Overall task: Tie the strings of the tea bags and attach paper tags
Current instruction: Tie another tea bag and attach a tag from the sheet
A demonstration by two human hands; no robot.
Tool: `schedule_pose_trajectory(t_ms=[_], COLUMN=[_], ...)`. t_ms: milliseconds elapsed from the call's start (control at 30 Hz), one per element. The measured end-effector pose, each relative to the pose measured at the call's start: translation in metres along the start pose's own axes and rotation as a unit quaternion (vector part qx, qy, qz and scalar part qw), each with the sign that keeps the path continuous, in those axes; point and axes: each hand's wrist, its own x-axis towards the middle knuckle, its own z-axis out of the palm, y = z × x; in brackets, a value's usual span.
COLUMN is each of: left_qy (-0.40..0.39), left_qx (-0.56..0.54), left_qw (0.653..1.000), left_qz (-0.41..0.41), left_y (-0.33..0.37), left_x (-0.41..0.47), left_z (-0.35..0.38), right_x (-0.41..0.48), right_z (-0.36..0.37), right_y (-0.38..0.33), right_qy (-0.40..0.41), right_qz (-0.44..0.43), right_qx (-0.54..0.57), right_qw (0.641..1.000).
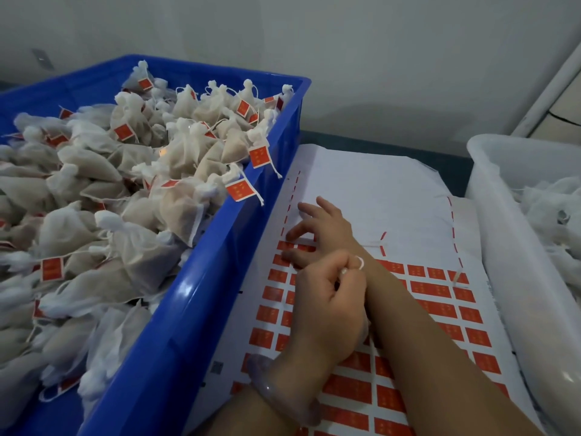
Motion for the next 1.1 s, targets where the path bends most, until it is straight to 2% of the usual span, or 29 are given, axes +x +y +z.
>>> schedule_pose_trajectory(t_ms=[133, 267, 433, 600, 800, 900, 1033, 1100], left_qy=[-0.013, -0.072, -0.095, -0.093, -0.135, -0.143, -0.132, -0.125], left_qx=[0.008, 0.035, 0.050, 0.046, 0.048, 0.041, 0.019, 0.013], left_qw=[1.000, 0.997, 0.994, 0.995, 0.989, 0.988, 0.990, 0.992], left_qz=[0.014, 0.022, -0.008, 0.003, 0.026, 0.029, 0.035, 0.031], left_y=[-0.001, -0.004, -0.004, -0.004, -0.001, 0.000, 0.002, 0.001], left_x=[-0.001, -0.003, -0.002, -0.003, -0.005, -0.004, -0.004, -0.004], left_z=[0.001, 0.003, 0.003, 0.003, 0.005, 0.005, 0.003, 0.002], right_x=[-0.003, -0.009, -0.013, -0.007, -0.010, -0.007, 0.000, 0.002], right_z=[-0.005, -0.021, -0.022, -0.009, -0.010, -0.010, -0.009, -0.008], right_y=[0.000, 0.023, 0.026, 0.007, 0.008, 0.007, 0.008, 0.010], right_qy=[-0.015, -0.016, 0.020, 0.037, 0.046, 0.025, 0.013, 0.069], right_qz=[0.009, 0.017, 0.047, 0.001, 0.012, 0.037, 0.067, 0.072], right_qx=[-0.002, -0.019, 0.079, 0.071, 0.221, 0.312, 0.318, 0.276], right_qw=[1.000, 1.000, 0.996, 0.997, 0.974, 0.949, 0.946, 0.956])
